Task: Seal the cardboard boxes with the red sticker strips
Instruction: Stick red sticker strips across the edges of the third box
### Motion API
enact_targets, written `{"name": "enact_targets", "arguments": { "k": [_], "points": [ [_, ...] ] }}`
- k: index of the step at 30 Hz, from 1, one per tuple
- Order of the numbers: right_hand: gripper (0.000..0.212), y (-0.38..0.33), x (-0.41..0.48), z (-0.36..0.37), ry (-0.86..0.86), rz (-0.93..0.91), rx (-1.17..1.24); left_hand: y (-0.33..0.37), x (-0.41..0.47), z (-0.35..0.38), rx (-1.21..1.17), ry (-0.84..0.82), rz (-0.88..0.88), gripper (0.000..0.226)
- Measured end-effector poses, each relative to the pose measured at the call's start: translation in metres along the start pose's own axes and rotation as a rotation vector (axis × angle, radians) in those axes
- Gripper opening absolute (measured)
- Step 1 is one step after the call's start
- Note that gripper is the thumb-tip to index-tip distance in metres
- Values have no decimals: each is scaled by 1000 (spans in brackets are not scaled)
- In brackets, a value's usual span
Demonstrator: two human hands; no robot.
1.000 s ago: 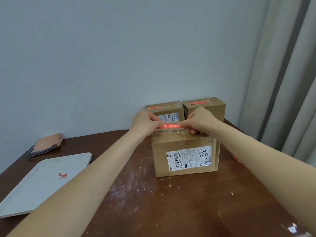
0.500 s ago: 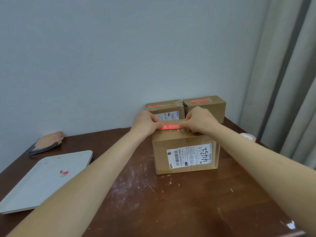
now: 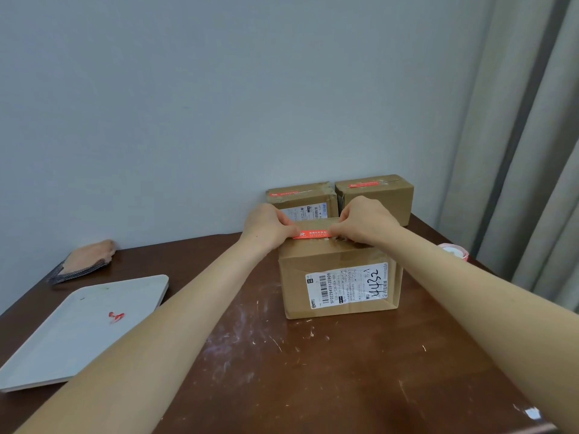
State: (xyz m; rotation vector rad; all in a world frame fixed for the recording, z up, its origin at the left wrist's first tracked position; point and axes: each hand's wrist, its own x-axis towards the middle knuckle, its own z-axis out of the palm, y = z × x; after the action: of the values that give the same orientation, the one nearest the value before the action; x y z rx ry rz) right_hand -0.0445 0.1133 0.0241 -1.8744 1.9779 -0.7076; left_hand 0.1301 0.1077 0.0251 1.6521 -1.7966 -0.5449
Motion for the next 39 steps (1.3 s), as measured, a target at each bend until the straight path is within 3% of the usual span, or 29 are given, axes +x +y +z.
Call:
{"name": "enact_targets", "arguments": {
  "k": [10,16,20,22,25,28,33,39],
  "points": [
    [20,-6,1,-5,-70,28,-106,0,3,2,21,-54,-32,16],
    [30,-6,0,-12,-109,40,-104,-3,3,0,-135,-92,-153,46],
    [2,0,-2,-16,-125,13,-22,-6,2,2,-188,-77,-148,33],
    [11,3,-7,-16,-45,-66,32,-9,-1,4,-74,-22,-31,28],
    [27,6,-19,-11,137,-223,-105,-13,-15,7,141,34,212,33],
    [35,8,-30,-3,101,-358,-262,-13,-33,10,349,36,361,38],
    [42,9,-41,10,53,-403,-393,-12,-44,18,572,26,361,40],
    [41,12,-44,5,65,-300,-421,-19,-43,15,557,28,319,51]
  ]
}}
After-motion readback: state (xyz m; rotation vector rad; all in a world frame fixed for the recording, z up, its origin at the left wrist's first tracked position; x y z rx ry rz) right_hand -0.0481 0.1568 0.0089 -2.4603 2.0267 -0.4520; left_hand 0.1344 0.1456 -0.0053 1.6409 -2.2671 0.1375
